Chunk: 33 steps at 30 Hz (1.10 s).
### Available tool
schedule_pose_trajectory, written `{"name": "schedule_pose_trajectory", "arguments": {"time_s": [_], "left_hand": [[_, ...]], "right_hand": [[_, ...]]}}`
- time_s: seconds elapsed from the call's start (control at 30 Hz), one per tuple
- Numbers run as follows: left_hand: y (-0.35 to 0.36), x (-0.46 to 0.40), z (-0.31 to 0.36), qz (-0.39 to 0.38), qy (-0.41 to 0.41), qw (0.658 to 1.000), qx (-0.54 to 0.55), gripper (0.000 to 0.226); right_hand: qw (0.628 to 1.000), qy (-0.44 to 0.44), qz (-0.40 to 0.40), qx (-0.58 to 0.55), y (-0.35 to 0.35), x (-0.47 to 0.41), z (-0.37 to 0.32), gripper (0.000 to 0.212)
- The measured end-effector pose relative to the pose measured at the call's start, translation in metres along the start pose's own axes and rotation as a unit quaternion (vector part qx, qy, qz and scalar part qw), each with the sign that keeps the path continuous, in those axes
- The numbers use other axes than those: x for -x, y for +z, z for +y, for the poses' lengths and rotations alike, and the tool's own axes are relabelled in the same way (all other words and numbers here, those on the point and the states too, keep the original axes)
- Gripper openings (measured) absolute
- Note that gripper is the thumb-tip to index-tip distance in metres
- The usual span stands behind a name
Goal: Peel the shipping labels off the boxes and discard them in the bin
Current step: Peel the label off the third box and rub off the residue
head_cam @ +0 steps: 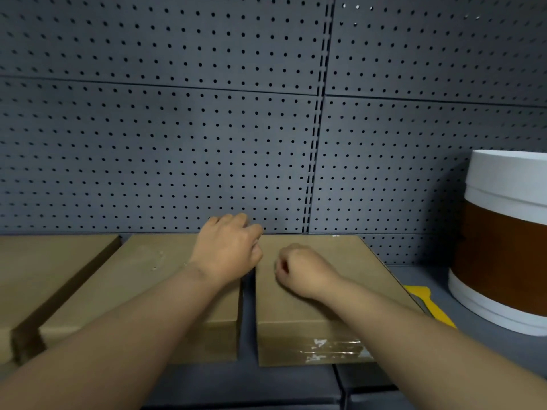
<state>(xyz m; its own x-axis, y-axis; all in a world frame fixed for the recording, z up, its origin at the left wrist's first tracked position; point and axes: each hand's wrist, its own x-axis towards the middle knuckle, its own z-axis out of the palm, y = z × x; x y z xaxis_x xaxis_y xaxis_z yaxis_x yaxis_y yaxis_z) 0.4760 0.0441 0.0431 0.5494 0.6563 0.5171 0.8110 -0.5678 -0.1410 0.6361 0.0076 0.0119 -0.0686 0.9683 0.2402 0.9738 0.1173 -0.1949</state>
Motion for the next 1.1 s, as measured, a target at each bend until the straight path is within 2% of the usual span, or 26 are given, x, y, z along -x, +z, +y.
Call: {"name": "schedule_pose_trajectory", "arguments": {"time_s": [0.07, 0.13, 0.3, 0.37, 0.47, 0.57, 0.63, 0.77, 0.87, 0.93, 1.1], "left_hand": [[0.001, 0.000, -0.005, -0.001, 0.000, 1.000, -0.018, 0.022], [0.003, 0.001, -0.011, 0.002, -0.001, 1.000, -0.020, 0.024], [0.007, 0.000, -0.021, -0.004, 0.003, 1.000, -0.031, 0.028], [0.010, -0.002, -0.021, -0.005, 0.000, 0.999, -0.032, 0.028], [0.012, -0.002, -0.018, -0.007, 0.007, 0.999, -0.040, 0.028], [0.012, -0.001, -0.017, -0.004, 0.008, 0.999, -0.042, 0.028], [0.012, -0.001, -0.016, 0.000, 0.007, 0.999, -0.042, 0.029], [0.013, 0.001, -0.017, 0.006, 0.015, 0.999, -0.039, 0.028], [0.016, 0.001, -0.017, 0.006, 0.011, 0.999, -0.033, 0.029], [0.019, 0.001, -0.016, 0.010, 0.014, 0.999, -0.034, 0.027], [0.025, 0.001, -0.016, 0.013, 0.022, 0.999, -0.036, 0.025]], "right_hand": [[0.995, -0.085, -0.038, -0.022, -0.003, 0.012, -0.002, 0.014], [0.994, -0.089, -0.068, -0.017, -0.013, 0.019, 0.016, 0.008], [0.994, 0.079, -0.042, 0.067, -0.024, -0.002, 0.058, 0.016], [0.994, 0.090, -0.024, 0.064, -0.014, -0.018, 0.046, 0.021], [1.000, 0.013, -0.001, 0.012, 0.006, -0.022, 0.013, 0.018], [0.995, -0.088, -0.030, -0.023, 0.005, -0.003, -0.001, 0.013], [0.993, -0.104, -0.055, -0.018, -0.005, 0.007, 0.011, 0.010], [0.998, -0.006, -0.053, 0.033, -0.023, 0.005, 0.053, 0.011], [0.997, 0.048, -0.031, 0.054, -0.017, -0.011, 0.049, 0.018], [0.999, 0.013, -0.018, 0.035, -0.005, -0.017, 0.026, 0.018], [0.988, -0.151, -0.020, -0.018, 0.003, 0.014, -0.009, 0.012]]}}
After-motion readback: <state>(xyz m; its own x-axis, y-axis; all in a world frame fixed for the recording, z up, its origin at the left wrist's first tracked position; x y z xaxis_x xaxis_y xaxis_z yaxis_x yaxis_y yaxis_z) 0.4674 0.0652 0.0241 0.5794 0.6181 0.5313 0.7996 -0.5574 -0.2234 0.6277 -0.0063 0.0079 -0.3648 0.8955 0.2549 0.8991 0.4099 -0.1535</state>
